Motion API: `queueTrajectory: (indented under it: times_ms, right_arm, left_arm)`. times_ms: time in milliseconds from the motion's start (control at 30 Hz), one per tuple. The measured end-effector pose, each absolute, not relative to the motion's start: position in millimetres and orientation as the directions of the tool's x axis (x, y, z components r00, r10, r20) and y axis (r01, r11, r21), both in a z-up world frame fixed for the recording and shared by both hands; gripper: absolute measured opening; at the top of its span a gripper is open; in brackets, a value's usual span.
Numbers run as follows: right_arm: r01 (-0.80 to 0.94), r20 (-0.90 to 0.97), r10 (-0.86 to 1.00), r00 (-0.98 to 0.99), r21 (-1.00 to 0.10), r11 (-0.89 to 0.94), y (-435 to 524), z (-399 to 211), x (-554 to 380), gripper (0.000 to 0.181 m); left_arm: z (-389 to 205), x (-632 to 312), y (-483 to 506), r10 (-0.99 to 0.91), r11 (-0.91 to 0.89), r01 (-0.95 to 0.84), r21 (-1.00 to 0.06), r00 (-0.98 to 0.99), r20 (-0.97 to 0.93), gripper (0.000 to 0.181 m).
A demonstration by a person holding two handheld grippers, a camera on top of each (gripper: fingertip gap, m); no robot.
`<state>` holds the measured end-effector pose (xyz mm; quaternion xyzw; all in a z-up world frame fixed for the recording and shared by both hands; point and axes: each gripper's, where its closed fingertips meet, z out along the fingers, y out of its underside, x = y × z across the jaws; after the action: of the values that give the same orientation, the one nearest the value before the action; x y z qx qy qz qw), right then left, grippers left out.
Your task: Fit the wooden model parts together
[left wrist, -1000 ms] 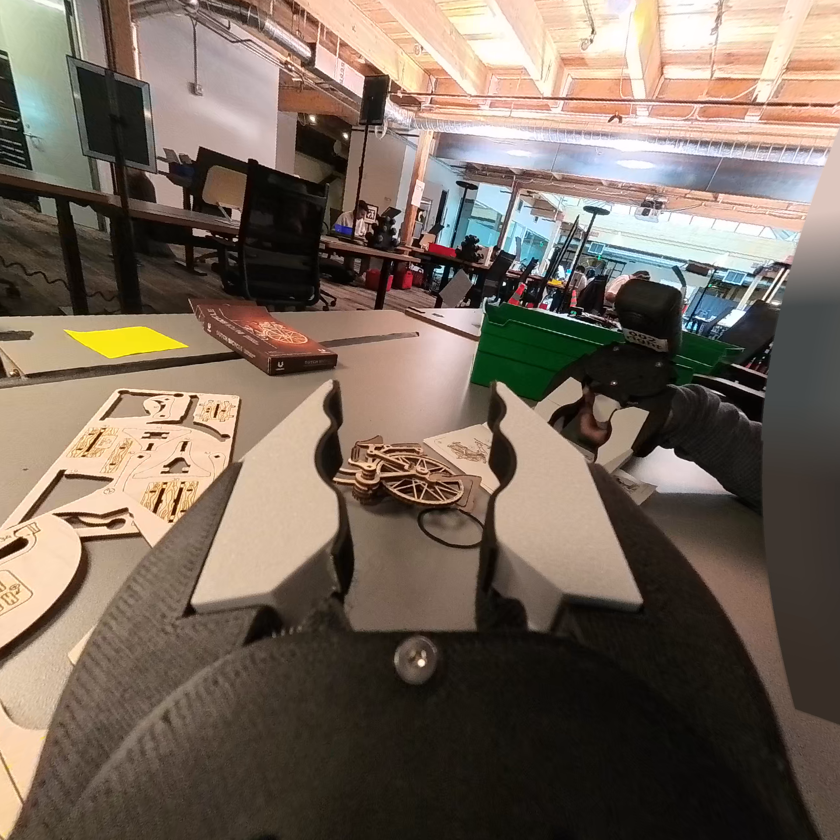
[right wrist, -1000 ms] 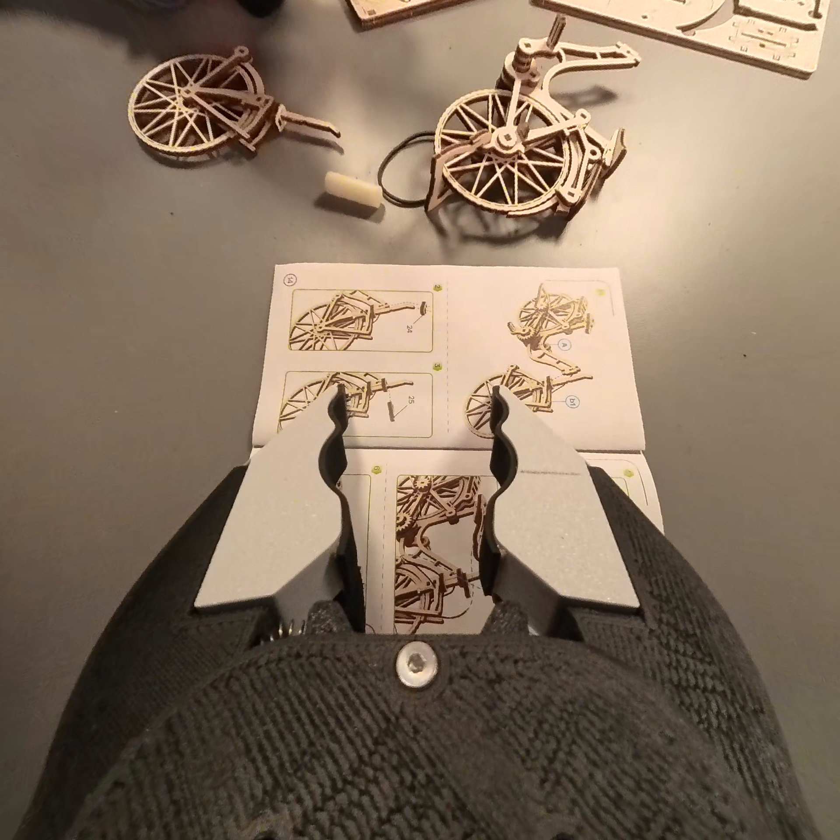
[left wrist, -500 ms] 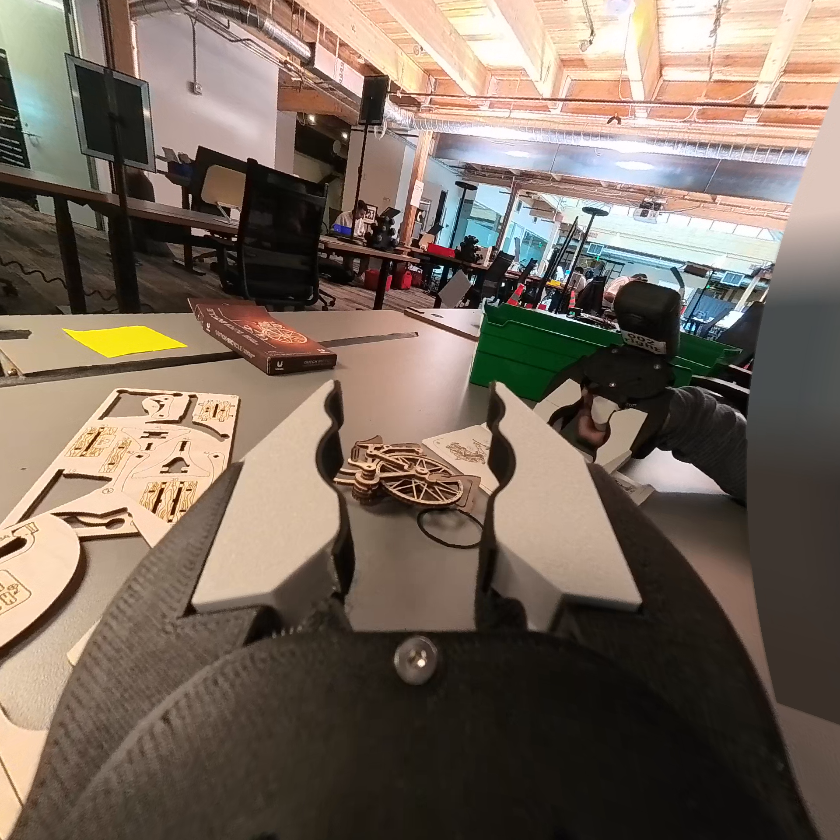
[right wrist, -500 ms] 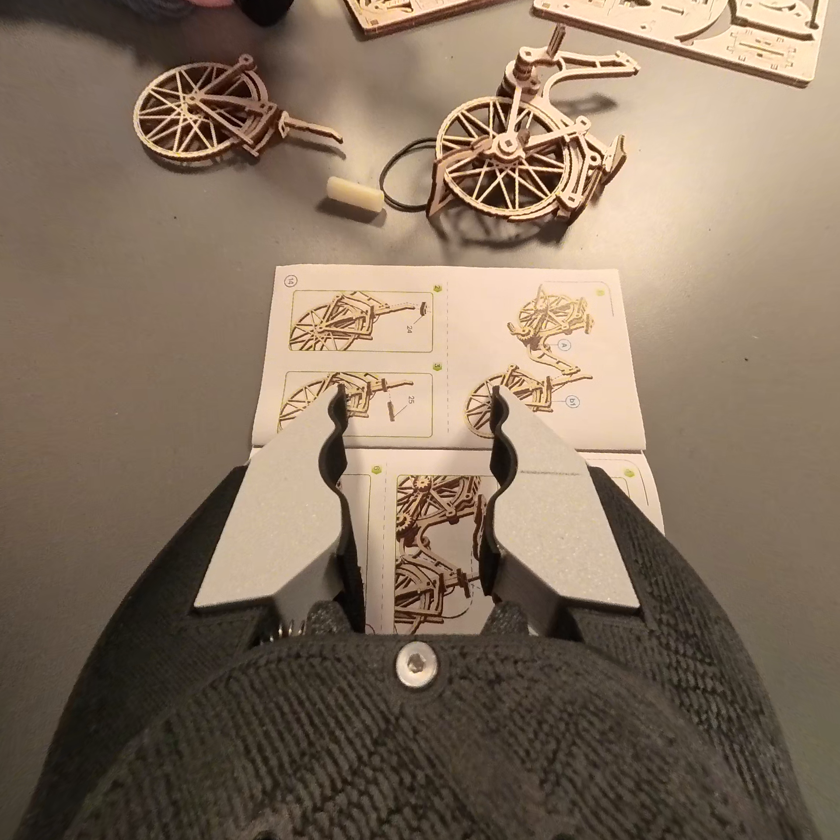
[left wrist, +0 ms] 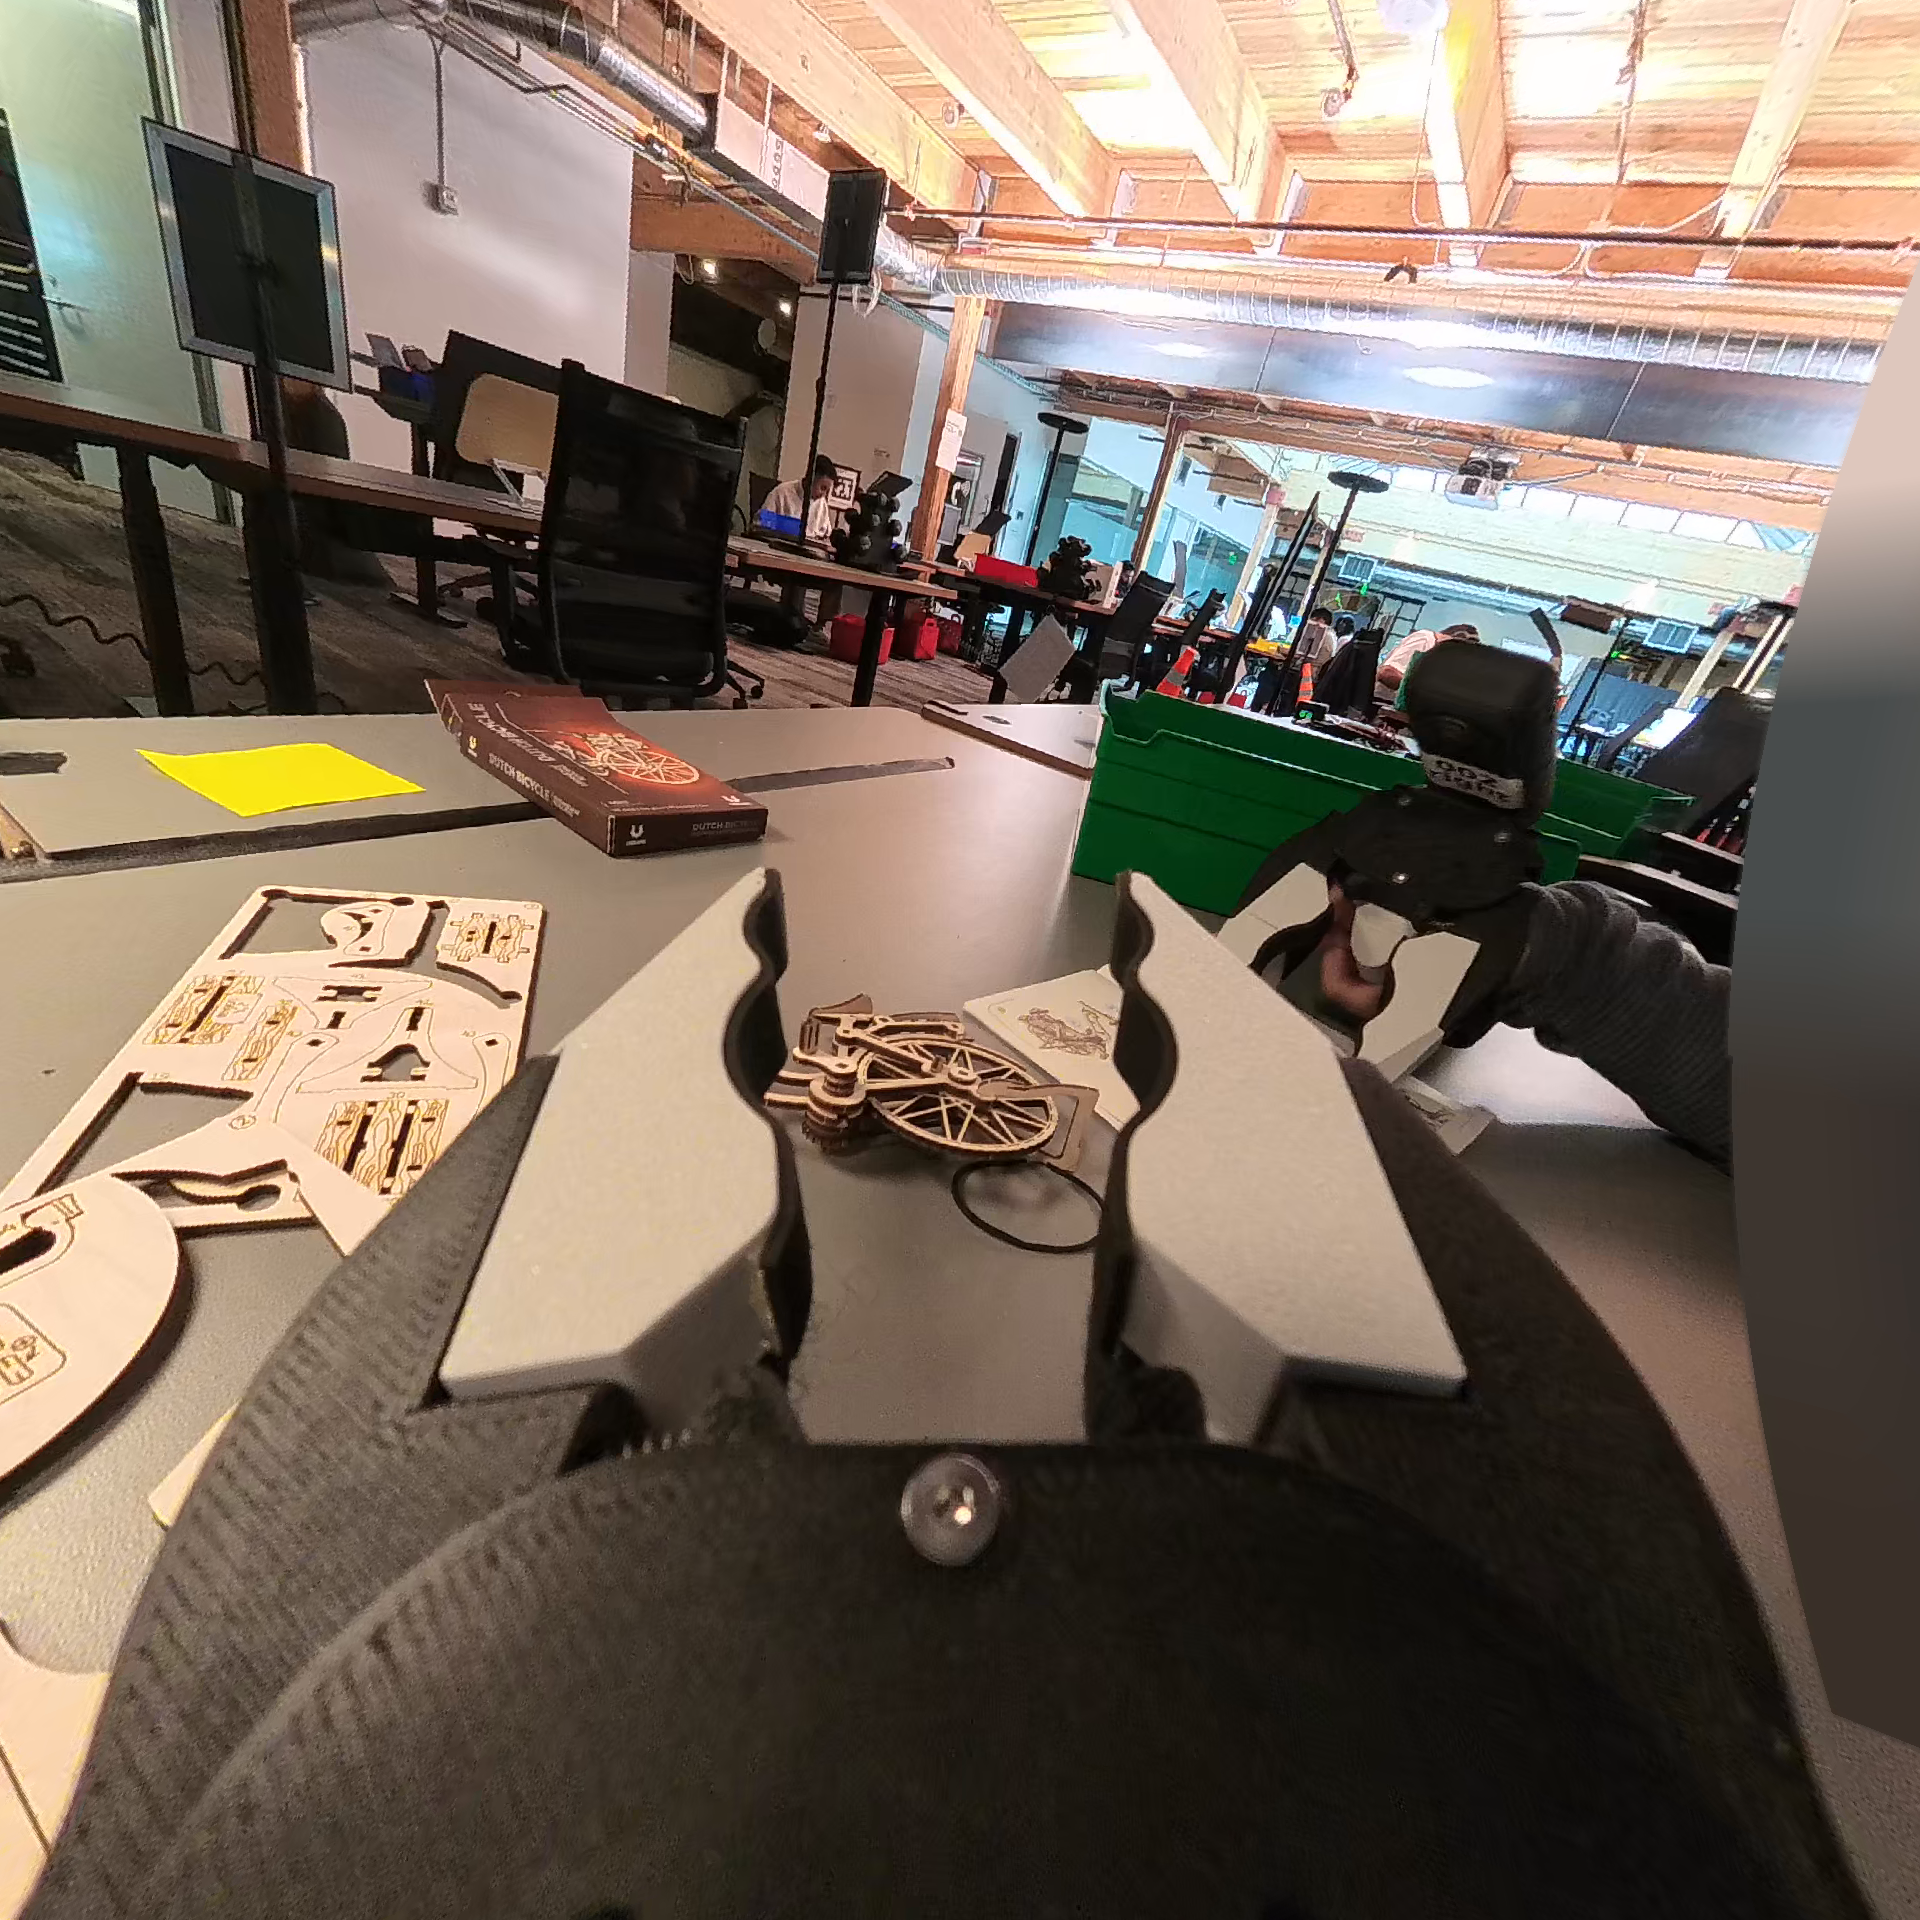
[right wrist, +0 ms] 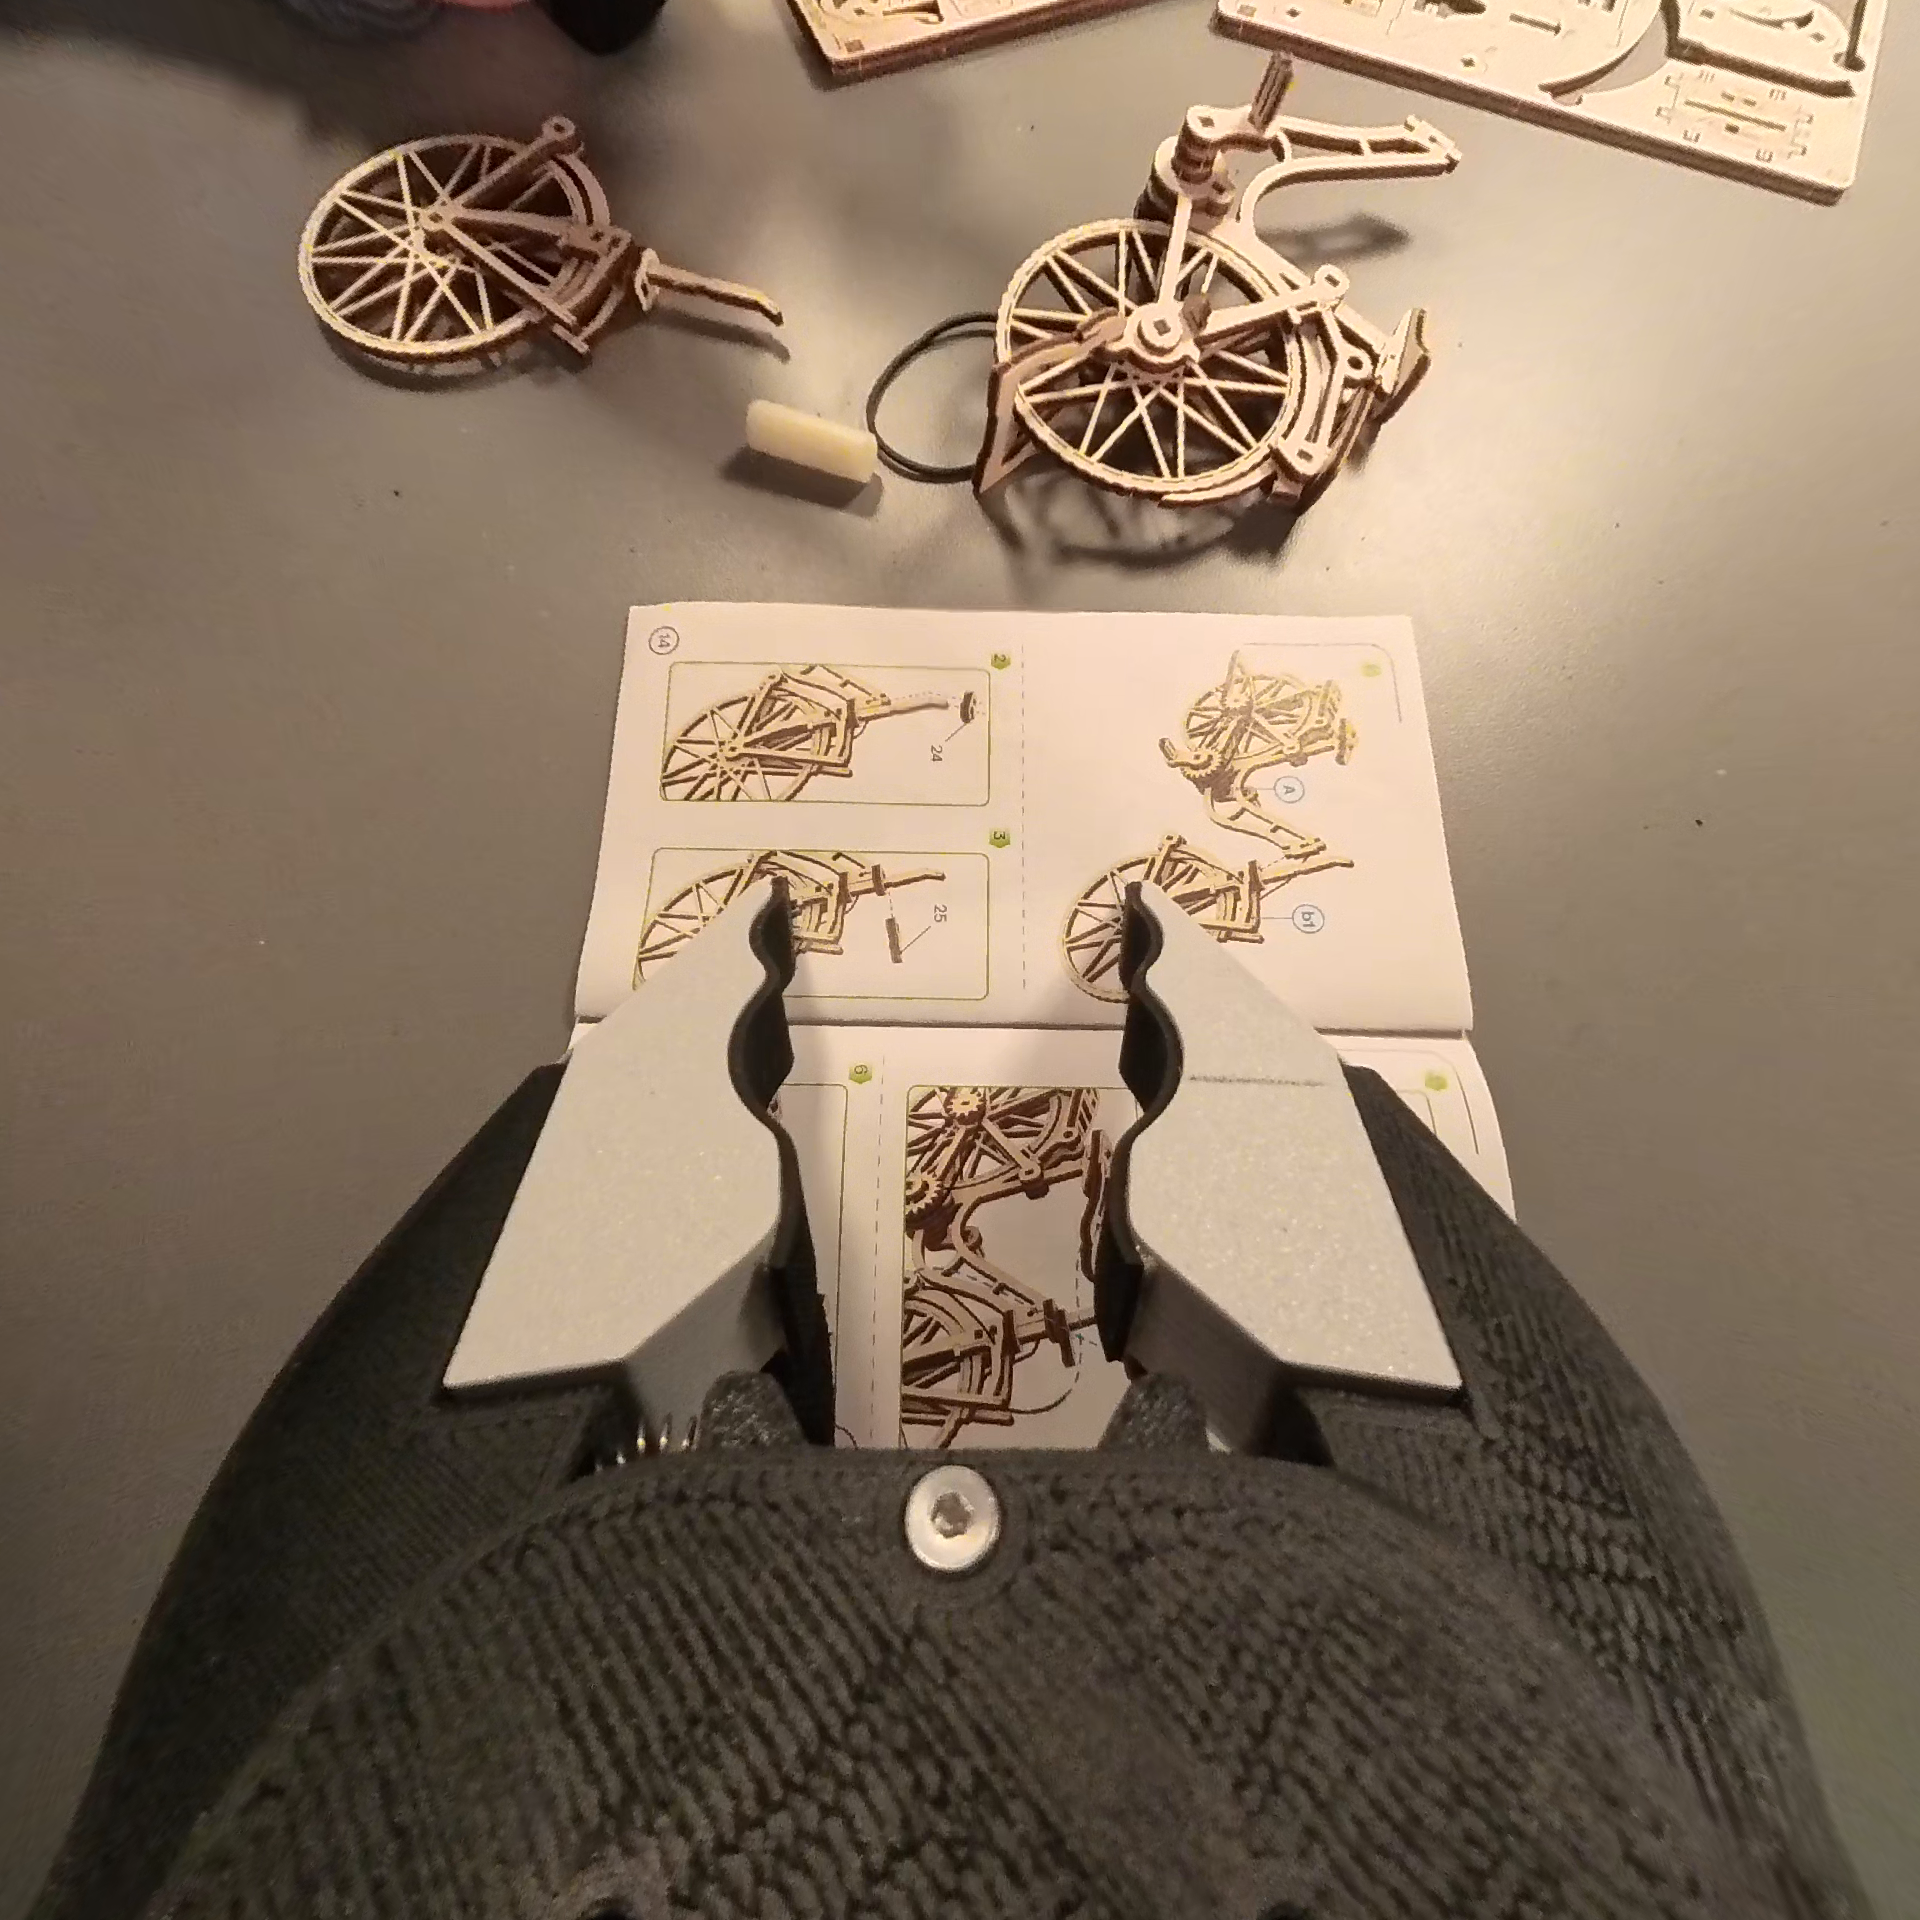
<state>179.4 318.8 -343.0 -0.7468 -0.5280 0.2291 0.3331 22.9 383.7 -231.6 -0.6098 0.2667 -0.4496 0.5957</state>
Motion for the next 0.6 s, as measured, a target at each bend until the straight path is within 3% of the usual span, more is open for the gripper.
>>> queueTrajectory:
  times_ms: [600]
  right_arm:
    - [0.628, 0.085, 0.933, 0.349, -0.76, -0.166, 324, -331, 179, 0.054]
  left_arm:
    - [-232, 23, 384, -0.861, -0.151, 0.211, -0.966, 0.451, 0.234, 0.062]
